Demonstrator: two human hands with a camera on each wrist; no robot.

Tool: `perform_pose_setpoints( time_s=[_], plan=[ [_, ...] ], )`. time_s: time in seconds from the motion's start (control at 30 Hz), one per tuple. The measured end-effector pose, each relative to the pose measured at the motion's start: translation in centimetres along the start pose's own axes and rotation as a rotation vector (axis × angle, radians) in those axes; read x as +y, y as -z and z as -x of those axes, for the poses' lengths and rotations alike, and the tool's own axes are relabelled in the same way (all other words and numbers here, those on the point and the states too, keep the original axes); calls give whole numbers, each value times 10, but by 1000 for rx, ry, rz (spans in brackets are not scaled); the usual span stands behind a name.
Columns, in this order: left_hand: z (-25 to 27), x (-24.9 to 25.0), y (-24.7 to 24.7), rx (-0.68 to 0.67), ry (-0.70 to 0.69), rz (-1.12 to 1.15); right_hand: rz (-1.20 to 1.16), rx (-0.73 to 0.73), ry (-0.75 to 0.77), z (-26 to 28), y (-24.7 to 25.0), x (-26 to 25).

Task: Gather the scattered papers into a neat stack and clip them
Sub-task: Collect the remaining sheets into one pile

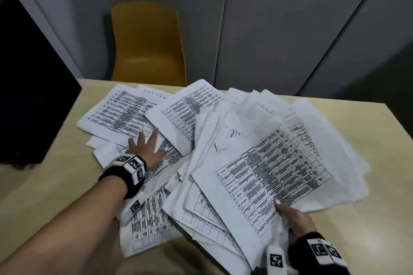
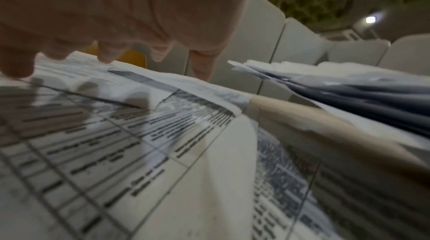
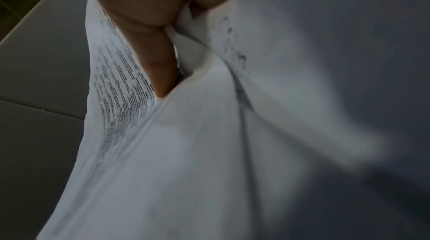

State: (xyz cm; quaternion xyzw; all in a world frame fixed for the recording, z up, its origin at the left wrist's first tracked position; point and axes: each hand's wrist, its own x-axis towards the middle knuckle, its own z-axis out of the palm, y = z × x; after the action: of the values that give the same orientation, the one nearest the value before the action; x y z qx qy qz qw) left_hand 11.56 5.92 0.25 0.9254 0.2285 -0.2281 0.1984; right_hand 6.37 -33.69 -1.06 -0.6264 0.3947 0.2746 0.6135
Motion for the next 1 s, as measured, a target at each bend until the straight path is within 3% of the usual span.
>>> perform_pose_setpoints(
  time_s=[0.13,0.43,0.53,0.6,0.67,0.8,0.9,1.0],
  plan=[
    [6,10,-17,-143,-31,-122,-41,-44,-5,-1,-2,0],
    [86,-16,-52,-171,-233,-287,-60,-36,13,7,-2,-7],
    [92,-23,-50,52,-284,16,-64,-53,-13,10,-2,-6],
    [82,-16,-41,267,-239,276,-67,-72,-38,16,-2,-7],
    [65,-4,-32,344,-166,328,-84,-59,-34,14,1,-4],
    [38,22,-28,193,-79,163,-64,-44,-37,15,2,3],
    [34,36,-33,159,-80,29,-91,-49,-28,18,10,2],
    [36,39,-35,104,-77,66,-97,-44,-48,17,13,3]
  ],
)
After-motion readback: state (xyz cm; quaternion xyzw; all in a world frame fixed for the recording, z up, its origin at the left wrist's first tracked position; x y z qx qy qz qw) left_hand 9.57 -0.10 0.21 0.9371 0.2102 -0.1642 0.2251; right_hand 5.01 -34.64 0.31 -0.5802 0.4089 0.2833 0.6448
